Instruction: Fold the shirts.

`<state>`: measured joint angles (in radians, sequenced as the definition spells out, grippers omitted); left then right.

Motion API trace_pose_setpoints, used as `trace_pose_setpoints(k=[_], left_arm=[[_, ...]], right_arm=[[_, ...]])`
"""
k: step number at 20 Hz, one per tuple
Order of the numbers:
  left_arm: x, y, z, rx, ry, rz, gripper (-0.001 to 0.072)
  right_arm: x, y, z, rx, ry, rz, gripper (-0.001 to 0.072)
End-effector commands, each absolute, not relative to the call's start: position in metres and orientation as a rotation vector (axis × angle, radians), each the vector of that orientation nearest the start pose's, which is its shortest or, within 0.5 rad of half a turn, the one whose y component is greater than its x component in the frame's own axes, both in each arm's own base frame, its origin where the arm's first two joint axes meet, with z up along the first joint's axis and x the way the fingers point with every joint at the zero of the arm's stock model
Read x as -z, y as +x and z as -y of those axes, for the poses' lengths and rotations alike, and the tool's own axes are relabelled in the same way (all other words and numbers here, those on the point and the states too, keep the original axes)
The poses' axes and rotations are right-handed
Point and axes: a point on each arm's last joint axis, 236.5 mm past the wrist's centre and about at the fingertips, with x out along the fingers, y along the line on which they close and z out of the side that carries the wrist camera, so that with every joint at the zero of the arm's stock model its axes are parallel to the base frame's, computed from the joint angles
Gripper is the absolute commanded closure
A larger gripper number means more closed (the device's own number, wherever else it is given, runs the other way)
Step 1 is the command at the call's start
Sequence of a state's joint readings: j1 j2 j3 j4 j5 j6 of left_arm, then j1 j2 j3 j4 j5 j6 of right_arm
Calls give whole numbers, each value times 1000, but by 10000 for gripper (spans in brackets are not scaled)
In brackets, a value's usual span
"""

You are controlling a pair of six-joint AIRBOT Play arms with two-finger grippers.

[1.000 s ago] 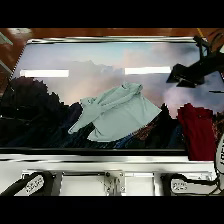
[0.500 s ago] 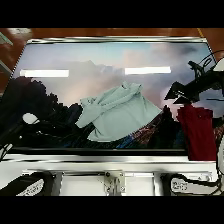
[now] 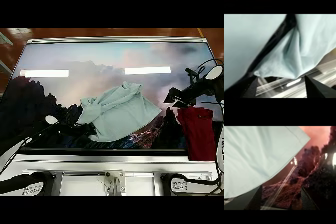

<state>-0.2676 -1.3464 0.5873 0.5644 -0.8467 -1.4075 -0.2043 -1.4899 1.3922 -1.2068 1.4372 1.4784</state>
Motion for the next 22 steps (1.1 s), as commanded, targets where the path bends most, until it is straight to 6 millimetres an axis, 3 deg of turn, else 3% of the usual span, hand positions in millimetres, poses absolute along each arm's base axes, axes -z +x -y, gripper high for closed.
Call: trace_pose_setpoints(k=[1,2,4,9,15,20,21,22], left_arm=[[119,267,234,311,-877,-1529,343],[120,265,234,311,-879,-1542,525],[117,260,237,370,-842,-1547,669],[85,258,243,512,-771,-1478,668],[30,266,246,621,-724,-1314,667],[19,267,246,626,-734,-1289,667],[19,268,245,624,-735,-1287,668],[18,270,242,619,-742,-1283,667]], right_arm=[[5,389,-4,-150,396,-1491,123],[10,389,-3,-151,397,-1504,123],[20,388,0,-157,399,-1527,123],[55,394,6,-152,547,-1573,123],[103,423,-2,-135,674,-1535,123],[134,429,-26,-159,722,-1559,125],[139,428,-32,-168,719,-1574,150],[143,426,-38,-175,707,-1585,346]])
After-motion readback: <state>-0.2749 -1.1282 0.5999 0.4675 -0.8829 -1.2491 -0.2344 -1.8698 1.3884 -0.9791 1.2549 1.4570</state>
